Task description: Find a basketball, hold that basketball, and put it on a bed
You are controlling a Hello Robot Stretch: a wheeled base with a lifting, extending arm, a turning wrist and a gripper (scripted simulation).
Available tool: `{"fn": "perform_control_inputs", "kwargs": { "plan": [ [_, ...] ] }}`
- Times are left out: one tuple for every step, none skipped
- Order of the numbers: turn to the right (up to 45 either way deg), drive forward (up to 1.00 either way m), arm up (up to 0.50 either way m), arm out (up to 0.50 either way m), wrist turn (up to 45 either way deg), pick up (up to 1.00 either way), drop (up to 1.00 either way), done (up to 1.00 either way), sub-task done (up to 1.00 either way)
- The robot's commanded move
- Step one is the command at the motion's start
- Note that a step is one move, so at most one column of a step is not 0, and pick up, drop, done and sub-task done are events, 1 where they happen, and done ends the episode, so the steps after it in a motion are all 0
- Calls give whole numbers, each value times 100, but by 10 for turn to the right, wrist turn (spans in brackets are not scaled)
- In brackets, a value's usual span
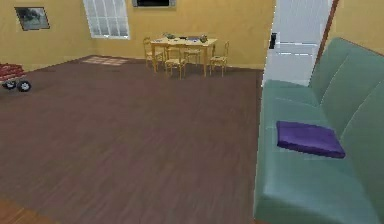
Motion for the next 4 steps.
{"fn": "perform_control_inputs", "kwargs": {
  "plan": [
    [0, 85, 0, 0, 0, 0, 0, 0, 0],
    [180, 0, 0, 0, 0, 0, 0, 0, 0],
    [0, 100, 0, 0, 0, 0, 0, 0, 0],
    [0, 100, 0, 0, 0, 0, 0, 0, 0]
  ]
}}
